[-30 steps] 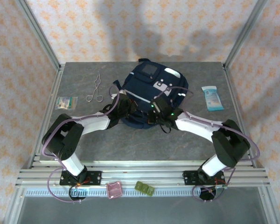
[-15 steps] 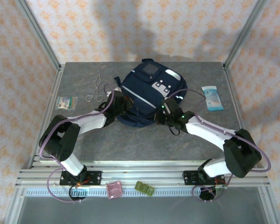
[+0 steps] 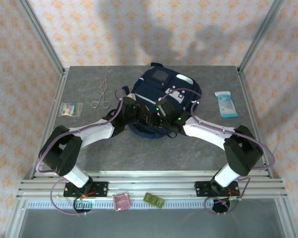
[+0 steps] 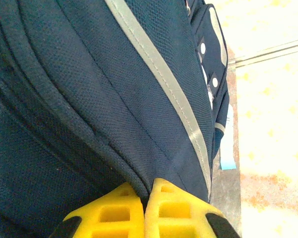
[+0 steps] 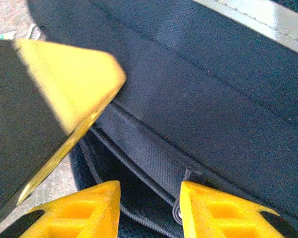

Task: Pack the student bag

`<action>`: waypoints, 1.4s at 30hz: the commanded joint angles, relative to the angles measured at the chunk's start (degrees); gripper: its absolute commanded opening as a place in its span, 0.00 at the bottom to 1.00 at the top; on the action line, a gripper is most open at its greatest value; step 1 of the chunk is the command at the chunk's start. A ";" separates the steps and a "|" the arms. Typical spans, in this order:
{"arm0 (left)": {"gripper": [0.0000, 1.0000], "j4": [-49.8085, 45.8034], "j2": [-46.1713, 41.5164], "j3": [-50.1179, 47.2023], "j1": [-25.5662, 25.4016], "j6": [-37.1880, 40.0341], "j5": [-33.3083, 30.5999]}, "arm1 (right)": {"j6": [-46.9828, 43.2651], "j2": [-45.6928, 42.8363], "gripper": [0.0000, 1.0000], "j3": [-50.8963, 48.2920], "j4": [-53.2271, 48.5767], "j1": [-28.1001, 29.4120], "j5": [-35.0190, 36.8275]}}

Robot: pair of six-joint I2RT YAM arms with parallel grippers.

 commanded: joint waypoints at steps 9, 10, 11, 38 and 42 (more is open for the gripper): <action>0.00 5.48 -3.46 2.99 -1.38 -0.71 3.39 | 6.70 0.19 0.36 2.21 -8.34 0.30 15.62; 0.00 5.48 -3.40 3.00 -1.38 -0.72 3.37 | 7.32 -0.05 0.34 1.96 -8.87 0.28 16.10; 0.00 5.52 -3.39 3.02 -1.38 -0.71 3.48 | 8.12 -0.36 0.33 1.64 -9.35 0.32 16.73; 0.00 7.05 -2.94 4.52 -2.39 -2.38 4.68 | 7.09 -0.90 0.29 1.05 -7.85 2.15 16.43; 0.00 7.56 -2.93 4.91 -2.53 -2.90 5.43 | 5.70 1.03 0.32 2.64 -8.74 2.17 18.34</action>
